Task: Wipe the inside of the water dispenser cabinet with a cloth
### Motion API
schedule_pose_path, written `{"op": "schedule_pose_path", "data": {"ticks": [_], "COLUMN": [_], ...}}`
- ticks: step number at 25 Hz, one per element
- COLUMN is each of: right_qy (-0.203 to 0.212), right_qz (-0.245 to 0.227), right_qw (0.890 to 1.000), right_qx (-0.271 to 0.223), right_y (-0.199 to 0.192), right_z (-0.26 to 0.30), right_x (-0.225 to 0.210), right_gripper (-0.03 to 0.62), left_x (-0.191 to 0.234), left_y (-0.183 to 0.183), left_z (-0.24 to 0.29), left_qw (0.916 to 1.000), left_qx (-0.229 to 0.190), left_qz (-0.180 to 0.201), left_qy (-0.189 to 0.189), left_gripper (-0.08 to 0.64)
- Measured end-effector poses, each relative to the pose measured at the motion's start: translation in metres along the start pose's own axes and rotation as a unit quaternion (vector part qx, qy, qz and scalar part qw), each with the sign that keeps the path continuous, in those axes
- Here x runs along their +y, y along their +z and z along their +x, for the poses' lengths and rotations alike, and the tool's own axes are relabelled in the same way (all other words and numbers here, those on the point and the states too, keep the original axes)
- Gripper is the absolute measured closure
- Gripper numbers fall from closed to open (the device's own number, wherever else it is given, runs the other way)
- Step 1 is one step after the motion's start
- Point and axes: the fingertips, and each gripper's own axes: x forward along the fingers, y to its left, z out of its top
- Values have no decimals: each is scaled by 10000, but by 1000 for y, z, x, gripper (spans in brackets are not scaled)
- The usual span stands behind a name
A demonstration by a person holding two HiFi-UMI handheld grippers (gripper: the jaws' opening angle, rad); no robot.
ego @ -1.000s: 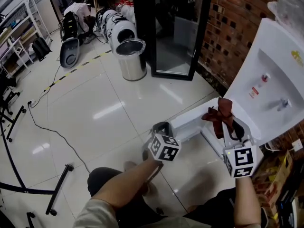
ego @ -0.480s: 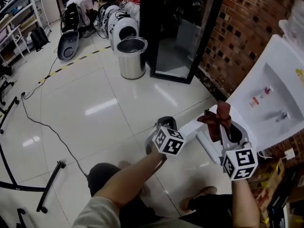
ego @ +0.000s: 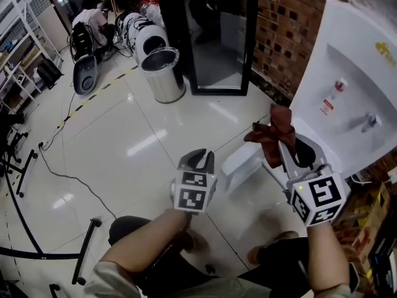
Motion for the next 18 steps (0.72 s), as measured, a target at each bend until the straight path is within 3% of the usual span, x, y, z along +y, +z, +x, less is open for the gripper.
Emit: {"op": "schedule_pose_path", "data": {"ticks": [2,8,14,18], "right_qy": [7,119,152,90], "right_qz": [66,33,-42,35], "right_qw": [10000,9999,9998,9999], "right_qx": [22,31,76,50], "right_y": [-4,-7,-9,-9], "right_z": [1,-9,-23,-22], "right_x": [-3,8,16,9], "right_gripper": [517,517,517,517], "left_x": [-13,-63,-72,-63], "left_y": [-2,-14,-42,-45], "left_z": [-13,-25,-4,7], "left_qw": [9995,9944,9909,9914], "left_qx": [113,304,559,576], "left_qz": [67,597,949,963], "left_qy": [-272,-814,-778,-678], "left_gripper": [461,386,360,362]}}
